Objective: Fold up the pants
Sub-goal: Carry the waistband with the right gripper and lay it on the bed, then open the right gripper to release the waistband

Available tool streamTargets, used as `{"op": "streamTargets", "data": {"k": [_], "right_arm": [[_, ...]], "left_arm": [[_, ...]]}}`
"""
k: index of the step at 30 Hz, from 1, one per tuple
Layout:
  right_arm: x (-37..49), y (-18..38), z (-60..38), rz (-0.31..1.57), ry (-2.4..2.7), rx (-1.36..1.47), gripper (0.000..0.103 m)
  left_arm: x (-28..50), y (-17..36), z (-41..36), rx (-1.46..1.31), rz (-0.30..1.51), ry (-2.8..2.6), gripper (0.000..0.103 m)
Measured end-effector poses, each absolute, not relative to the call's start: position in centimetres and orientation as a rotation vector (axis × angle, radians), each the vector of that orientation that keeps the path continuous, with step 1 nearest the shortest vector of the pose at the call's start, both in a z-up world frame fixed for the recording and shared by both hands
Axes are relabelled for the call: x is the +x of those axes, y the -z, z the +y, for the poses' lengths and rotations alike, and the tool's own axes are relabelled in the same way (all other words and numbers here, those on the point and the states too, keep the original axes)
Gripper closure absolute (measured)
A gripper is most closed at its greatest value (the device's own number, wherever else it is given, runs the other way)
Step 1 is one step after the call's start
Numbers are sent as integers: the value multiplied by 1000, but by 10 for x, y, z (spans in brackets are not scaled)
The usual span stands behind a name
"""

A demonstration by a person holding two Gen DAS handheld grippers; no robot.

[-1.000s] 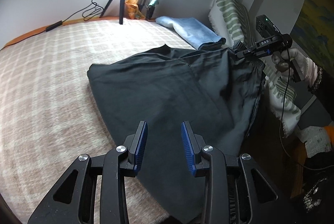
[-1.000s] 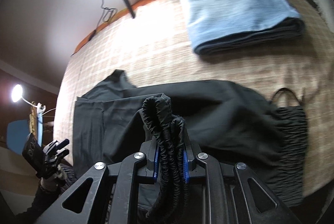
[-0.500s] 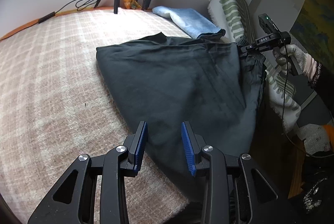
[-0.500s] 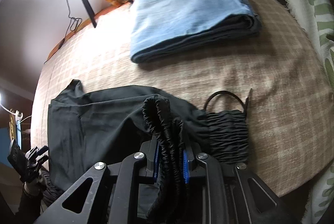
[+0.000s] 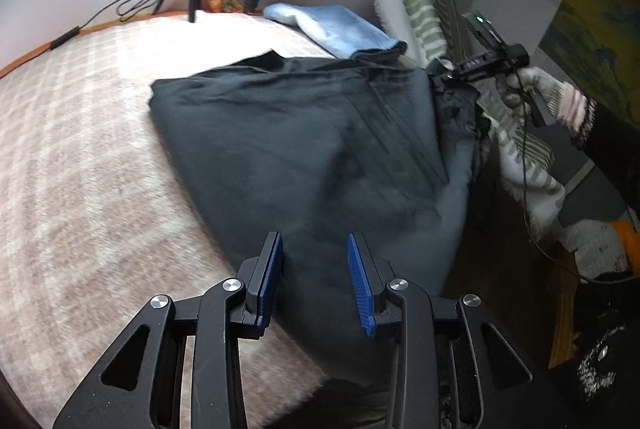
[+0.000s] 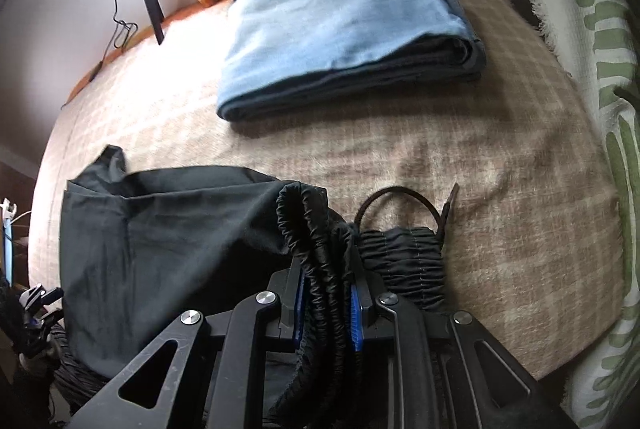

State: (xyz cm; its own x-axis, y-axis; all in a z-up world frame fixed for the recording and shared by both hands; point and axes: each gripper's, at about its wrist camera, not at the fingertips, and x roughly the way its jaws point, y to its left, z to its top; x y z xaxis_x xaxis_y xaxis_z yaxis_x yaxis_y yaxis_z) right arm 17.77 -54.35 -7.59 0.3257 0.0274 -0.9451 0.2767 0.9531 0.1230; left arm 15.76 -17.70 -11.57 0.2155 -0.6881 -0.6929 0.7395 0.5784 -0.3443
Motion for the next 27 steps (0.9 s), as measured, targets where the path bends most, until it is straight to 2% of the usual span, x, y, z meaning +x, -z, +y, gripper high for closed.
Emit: {"op": "streamTargets", "data": {"k": [3, 5, 9, 13, 17, 18, 19, 22, 27], "right_arm": [[174, 75, -540, 1238, 178, 253, 78], [170, 69, -536, 1237, 233, 186, 58], [155, 46, -522, 1161, 317, 96, 58], [137, 23, -488, 1035, 295, 27, 44], [132, 25, -457, 994, 189, 64, 43], [132, 28, -448, 989, 150, 100, 43], [135, 31, -441, 985, 124, 126, 43], [141, 38, -416, 973, 32, 196, 42], [166, 44, -358, 993, -144, 220, 36]], "left_arm": [[146, 115, -181, 129, 913, 1015, 71], [137, 119, -181, 178, 914, 1026, 71], [123, 124, -172, 232, 908, 1028, 71], [116, 122, -161, 217, 911, 1019, 71], [124, 116, -148, 96, 920, 994, 71], [126, 115, -146, 62, 923, 981, 62], [132, 114, -142, 6, 927, 952, 50], [143, 118, -135, -121, 941, 898, 48], [151, 134, -136, -234, 985, 854, 49]]}}
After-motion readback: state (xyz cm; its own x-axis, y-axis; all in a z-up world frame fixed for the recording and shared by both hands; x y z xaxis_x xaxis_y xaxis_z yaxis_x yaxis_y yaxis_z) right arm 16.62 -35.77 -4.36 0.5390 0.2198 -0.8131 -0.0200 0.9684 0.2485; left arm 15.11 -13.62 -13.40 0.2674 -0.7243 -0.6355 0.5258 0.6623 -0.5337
